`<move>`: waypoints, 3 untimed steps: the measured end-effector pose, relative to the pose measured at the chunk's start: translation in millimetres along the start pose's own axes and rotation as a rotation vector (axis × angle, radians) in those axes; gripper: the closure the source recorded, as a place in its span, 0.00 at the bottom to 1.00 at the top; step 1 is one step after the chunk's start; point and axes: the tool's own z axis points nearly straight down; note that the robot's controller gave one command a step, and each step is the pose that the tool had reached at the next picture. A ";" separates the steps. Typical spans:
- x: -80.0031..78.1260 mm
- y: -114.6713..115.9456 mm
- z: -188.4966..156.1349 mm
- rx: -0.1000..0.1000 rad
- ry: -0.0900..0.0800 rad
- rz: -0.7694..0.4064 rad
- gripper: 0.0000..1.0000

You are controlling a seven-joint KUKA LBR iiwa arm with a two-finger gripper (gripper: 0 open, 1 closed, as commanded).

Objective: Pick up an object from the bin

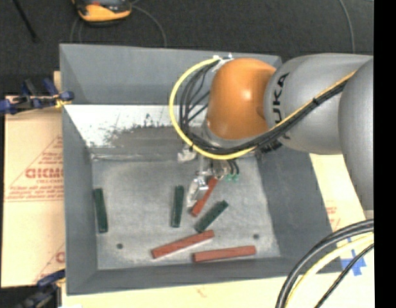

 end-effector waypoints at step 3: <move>18.0 -38.7 63.9 -0.002 0.006 -0.195 1.00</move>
Offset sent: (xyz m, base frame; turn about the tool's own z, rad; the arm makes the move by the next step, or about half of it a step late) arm -0.0052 -0.0230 -0.0778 -0.5991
